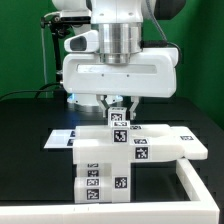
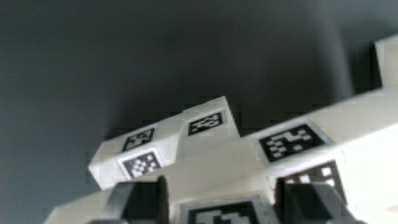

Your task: Assemble chair

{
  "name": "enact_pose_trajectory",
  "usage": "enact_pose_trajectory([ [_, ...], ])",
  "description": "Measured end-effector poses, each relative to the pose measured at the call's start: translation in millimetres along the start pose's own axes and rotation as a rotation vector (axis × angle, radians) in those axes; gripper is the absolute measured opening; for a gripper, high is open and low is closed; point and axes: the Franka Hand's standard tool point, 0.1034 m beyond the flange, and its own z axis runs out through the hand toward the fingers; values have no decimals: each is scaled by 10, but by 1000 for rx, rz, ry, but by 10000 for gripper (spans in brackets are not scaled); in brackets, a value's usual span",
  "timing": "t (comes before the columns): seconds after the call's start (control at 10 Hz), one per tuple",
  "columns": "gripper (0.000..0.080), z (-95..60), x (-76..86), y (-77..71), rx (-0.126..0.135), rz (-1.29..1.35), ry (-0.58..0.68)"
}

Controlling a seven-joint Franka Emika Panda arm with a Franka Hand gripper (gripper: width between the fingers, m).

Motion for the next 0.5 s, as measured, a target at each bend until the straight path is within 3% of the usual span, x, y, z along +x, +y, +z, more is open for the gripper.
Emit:
enact_pose_trajectory([
  [0.3, 284, 0, 4, -19, 30, 293, -12],
  [0.5, 284, -1, 8, -28, 36, 385, -8],
])
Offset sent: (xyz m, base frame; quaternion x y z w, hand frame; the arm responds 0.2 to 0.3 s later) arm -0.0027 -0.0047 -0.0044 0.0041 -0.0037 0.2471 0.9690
